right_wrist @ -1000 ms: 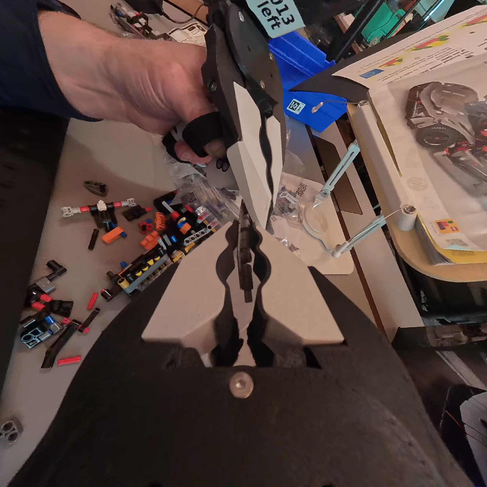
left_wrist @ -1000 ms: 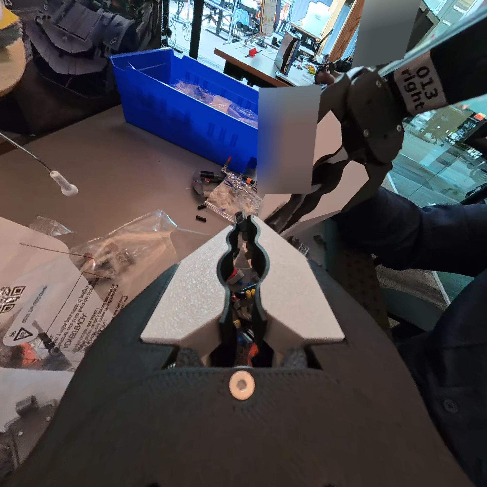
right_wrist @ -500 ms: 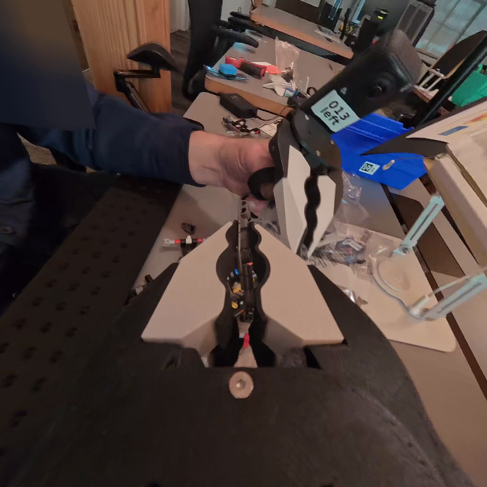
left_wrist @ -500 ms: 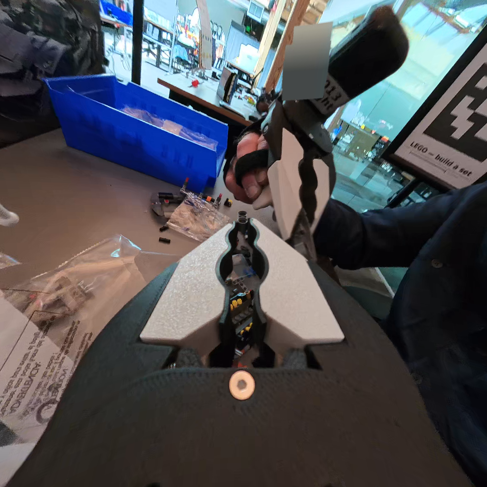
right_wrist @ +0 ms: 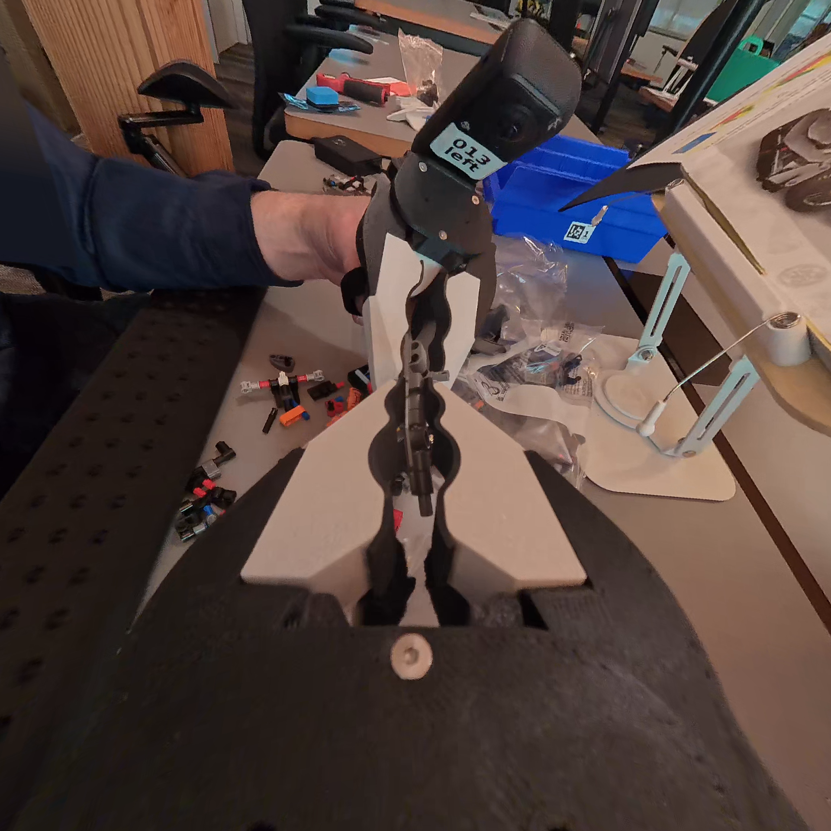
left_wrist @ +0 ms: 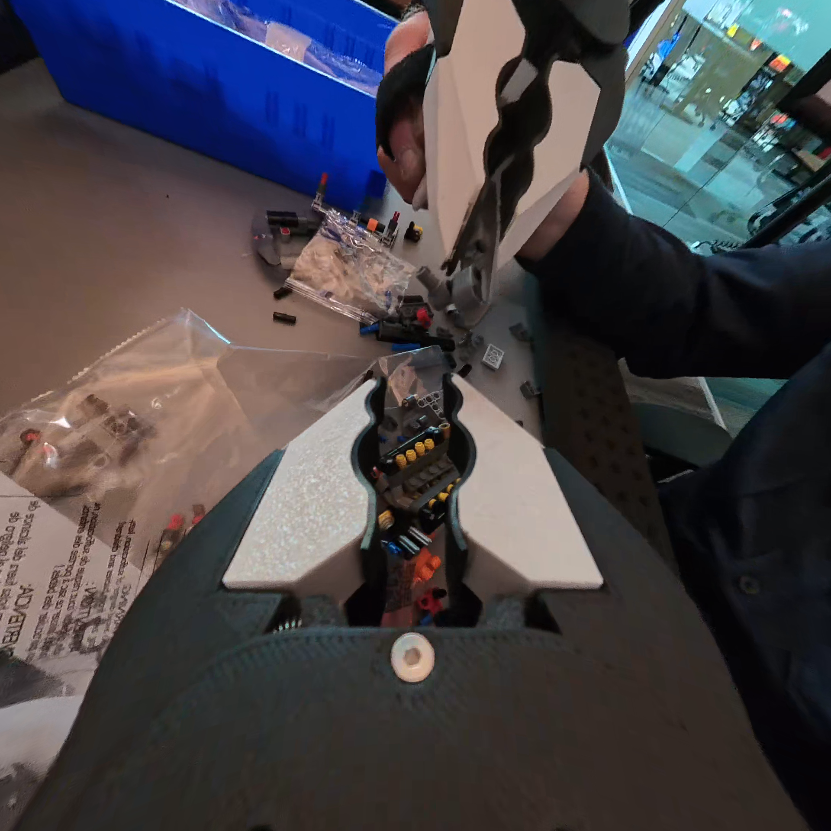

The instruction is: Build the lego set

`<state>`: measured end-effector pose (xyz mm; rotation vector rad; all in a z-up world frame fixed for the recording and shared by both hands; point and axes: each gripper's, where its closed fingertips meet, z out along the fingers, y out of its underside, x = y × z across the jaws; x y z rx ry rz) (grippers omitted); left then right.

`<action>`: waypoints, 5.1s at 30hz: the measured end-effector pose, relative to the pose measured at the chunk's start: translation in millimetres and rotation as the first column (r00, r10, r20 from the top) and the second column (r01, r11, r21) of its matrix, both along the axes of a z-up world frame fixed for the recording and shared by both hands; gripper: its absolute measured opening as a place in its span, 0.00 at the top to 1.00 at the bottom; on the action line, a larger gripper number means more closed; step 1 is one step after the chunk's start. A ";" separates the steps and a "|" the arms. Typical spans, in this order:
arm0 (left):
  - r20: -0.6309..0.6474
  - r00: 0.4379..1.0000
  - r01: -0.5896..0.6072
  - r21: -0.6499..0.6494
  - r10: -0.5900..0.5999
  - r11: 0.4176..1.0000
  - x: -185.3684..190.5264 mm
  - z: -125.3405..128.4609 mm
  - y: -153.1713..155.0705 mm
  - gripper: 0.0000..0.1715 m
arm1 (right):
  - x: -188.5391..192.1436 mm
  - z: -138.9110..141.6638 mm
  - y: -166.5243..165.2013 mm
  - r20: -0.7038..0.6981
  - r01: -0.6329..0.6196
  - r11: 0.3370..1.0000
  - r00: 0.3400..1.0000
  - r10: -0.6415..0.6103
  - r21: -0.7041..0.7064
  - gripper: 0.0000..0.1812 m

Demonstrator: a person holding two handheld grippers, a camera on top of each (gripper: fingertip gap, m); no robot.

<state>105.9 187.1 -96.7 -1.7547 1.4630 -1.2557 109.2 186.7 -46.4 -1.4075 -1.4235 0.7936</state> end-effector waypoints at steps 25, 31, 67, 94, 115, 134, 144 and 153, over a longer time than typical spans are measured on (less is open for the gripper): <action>0.185 0.983 -0.028 0.051 0.018 0.998 1.3 35.2 0.0 0.96 | -5.1 -7.0 8.3 0.084 0.061 0.977 0.993 -0.080 0.205 0.98; 0.206 0.978 -0.035 0.044 0.025 0.998 0.4 39.9 0.6 0.97 | -5.5 -2.7 8.4 0.068 0.070 0.971 0.994 -0.088 0.229 0.98; 0.246 0.969 -0.116 0.410 0.012 0.905 1.8 57.3 -1.2 0.95 | -10.4 -2.7 0.0 -0.027 0.000 1.000 1.000 0.000 0.013 0.94; 0.211 0.974 -0.120 0.189 0.079 0.975 -1.2 39.5 13.7 0.96 | -7.7 -16.8 19.6 0.149 0.128 0.941 0.972 -0.182 0.312 0.90; 0.145 0.989 -0.094 0.378 0.041 0.921 1.0 34.8 6.6 0.96 | -14.5 2.0 13.6 -0.080 0.091 0.996 0.993 -0.089 0.018 1.00; 0.162 0.983 -0.131 0.329 0.081 0.935 3.2 36.1 10.2 0.96 | -14.8 1.2 21.7 -0.024 0.180 0.975 0.984 -0.178 0.132 0.99; 0.084 0.986 -0.167 0.393 0.145 0.904 -1.1 27.3 22.4 0.96 | -18.3 -5.5 37.9 -0.004 0.300 0.949 0.954 -0.301 0.093 1.00; 0.037 0.997 0.051 0.330 -0.067 0.943 15.0 14.7 -23.5 0.96 | 0.0 0.1 59.6 -0.019 0.440 0.889 0.897 -0.442 0.124 1.00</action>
